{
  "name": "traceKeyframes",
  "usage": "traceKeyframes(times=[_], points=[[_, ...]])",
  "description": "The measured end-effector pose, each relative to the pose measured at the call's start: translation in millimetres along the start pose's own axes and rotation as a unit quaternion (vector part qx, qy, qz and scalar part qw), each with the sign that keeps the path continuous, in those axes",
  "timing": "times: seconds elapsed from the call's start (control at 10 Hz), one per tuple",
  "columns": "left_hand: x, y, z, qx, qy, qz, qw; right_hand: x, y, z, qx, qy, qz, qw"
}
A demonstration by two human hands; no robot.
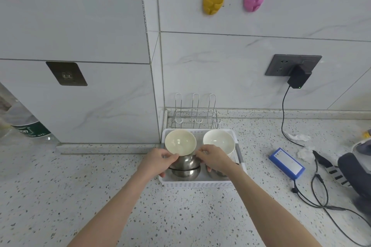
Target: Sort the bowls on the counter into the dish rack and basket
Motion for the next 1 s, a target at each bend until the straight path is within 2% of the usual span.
traceKeyframes(times=[0.3,0.5,0.6,0.8,0.9,1.0], points=[[-4.4,-8.3,-1.7,0.001,-0.002,0.019,1.000,-1.6,-4.1,-10.4,-0.022,-0.017,-0.031,0.999],[-10.2,-9.4,-17.9,0.007,-0.013,-0.050,0.999,-9.7,-11.3,-30.1,-0.022,-0.037,-0.038,0.998],[-10.6,-10.2,-32.4,0.006,-0.007,-0.067,0.998,-13.4,-13.3,-44.8,-0.026,-0.015,-0.031,0.999],[0.1,-26.8,-61.4,0.009,0.007,-0.194,0.981,-21.3,-14.8,-68.6,-0.015,0.047,0.007,0.999],[11.4,-47.1,-73.0,0.004,0.040,-0.274,0.961,-22.8,-20.3,-80.6,0.000,0.058,0.030,0.998],[25.2,-74.1,-94.4,-0.013,0.126,-0.333,0.934,-12.0,-32.5,-95.5,0.040,0.097,0.081,0.991]])
Point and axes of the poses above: each hand's wrist, its own z-axis towards the middle knuckle, its own x-axis out of the back of the hand, y = z × x, the point moved 7 cm from there along z, towards the middle knuckle, and after that the axes turned 11 degrees about -y, right-handed, at the moved point
